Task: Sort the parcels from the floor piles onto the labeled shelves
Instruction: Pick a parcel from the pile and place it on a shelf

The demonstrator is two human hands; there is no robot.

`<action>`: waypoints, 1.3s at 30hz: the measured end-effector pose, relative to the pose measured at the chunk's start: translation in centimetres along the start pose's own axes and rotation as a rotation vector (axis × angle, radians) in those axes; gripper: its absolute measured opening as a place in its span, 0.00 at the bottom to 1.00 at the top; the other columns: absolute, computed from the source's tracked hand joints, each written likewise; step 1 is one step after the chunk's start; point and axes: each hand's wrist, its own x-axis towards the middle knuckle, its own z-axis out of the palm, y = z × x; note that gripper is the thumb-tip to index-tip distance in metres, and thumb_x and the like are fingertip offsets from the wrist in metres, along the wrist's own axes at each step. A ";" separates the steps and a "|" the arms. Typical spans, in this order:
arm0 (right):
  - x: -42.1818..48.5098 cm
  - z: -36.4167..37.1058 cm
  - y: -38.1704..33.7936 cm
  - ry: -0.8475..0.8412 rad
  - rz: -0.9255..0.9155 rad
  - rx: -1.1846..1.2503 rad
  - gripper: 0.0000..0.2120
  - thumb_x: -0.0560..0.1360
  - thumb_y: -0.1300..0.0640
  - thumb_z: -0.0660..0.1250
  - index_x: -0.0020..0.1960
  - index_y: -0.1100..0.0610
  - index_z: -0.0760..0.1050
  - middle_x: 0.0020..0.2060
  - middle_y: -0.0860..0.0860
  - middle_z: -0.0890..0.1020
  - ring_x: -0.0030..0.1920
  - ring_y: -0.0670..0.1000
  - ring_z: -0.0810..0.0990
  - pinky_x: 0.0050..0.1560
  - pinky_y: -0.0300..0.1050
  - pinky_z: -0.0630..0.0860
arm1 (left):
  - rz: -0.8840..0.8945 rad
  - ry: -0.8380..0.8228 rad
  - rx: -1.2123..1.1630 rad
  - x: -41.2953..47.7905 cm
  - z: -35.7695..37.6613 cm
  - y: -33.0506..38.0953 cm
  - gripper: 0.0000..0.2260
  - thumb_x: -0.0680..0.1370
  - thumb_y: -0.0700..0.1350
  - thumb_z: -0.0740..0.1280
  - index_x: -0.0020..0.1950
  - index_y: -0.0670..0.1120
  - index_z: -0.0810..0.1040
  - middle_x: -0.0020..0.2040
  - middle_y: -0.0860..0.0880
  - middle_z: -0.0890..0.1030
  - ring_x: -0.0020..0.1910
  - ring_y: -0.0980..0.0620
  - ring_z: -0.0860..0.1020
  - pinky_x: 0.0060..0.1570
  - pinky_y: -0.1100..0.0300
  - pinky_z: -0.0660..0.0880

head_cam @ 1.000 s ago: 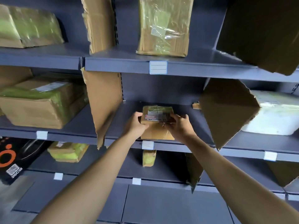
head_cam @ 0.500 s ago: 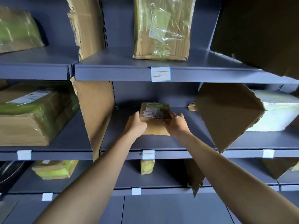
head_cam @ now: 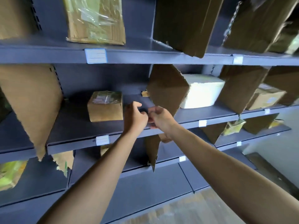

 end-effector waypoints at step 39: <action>-53.8 -85.8 43.5 1.255 0.381 0.100 0.12 0.83 0.49 0.58 0.60 0.54 0.73 0.52 0.51 0.82 0.53 0.52 0.81 0.50 0.51 0.79 | 0.298 -1.283 -0.357 -66.7 73.0 49.8 0.09 0.78 0.38 0.61 0.56 0.48 0.74 0.52 0.49 0.77 0.53 0.48 0.77 0.53 0.53 0.77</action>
